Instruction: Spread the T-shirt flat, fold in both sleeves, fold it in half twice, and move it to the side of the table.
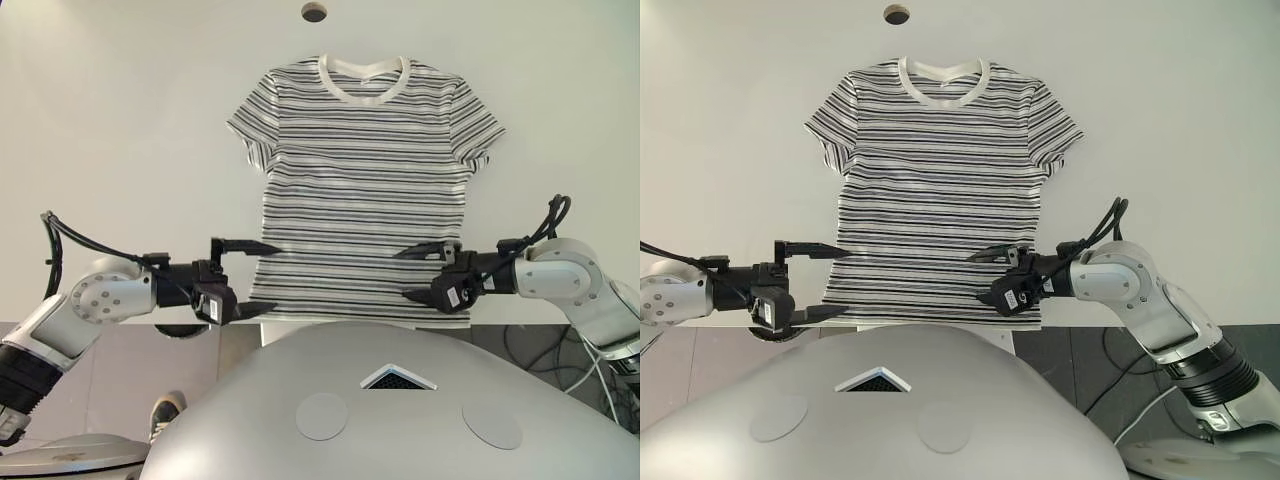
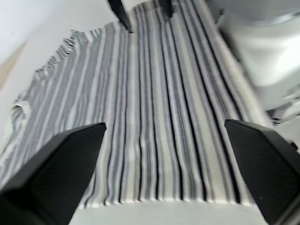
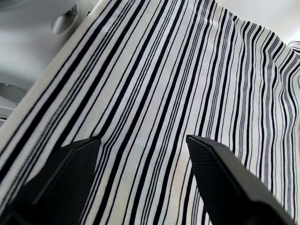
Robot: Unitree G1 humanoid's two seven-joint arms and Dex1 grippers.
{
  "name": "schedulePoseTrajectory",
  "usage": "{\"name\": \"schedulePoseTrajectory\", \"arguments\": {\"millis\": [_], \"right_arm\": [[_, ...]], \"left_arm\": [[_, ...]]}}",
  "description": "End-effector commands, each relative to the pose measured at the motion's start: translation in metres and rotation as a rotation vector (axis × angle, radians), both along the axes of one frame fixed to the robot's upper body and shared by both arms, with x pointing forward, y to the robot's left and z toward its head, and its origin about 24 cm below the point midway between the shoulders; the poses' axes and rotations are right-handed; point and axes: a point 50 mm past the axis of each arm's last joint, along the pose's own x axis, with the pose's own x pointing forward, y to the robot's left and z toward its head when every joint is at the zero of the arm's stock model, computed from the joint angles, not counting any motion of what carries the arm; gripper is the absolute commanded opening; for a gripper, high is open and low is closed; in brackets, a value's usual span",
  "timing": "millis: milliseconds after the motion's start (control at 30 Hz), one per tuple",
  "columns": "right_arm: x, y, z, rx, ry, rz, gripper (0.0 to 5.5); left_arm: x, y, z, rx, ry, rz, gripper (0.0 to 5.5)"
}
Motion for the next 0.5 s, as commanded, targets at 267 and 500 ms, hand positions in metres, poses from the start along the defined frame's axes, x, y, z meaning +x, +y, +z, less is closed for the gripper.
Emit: {"name": "schedulePoseTrajectory", "arguments": {"millis": [267,500], "right_arm": [[0.099,-0.031,0.111,0.94,-0.382,-0.773,3.43],[0.102,-0.063,0.126,1.043,-0.462,-0.975,3.43]], "left_arm": [[0.128,0.03,0.088,-0.842,-0.287,0.968,4.7],[0.158,0.036,-0.002,-0.424,0.083,1.32,4.7]]}}
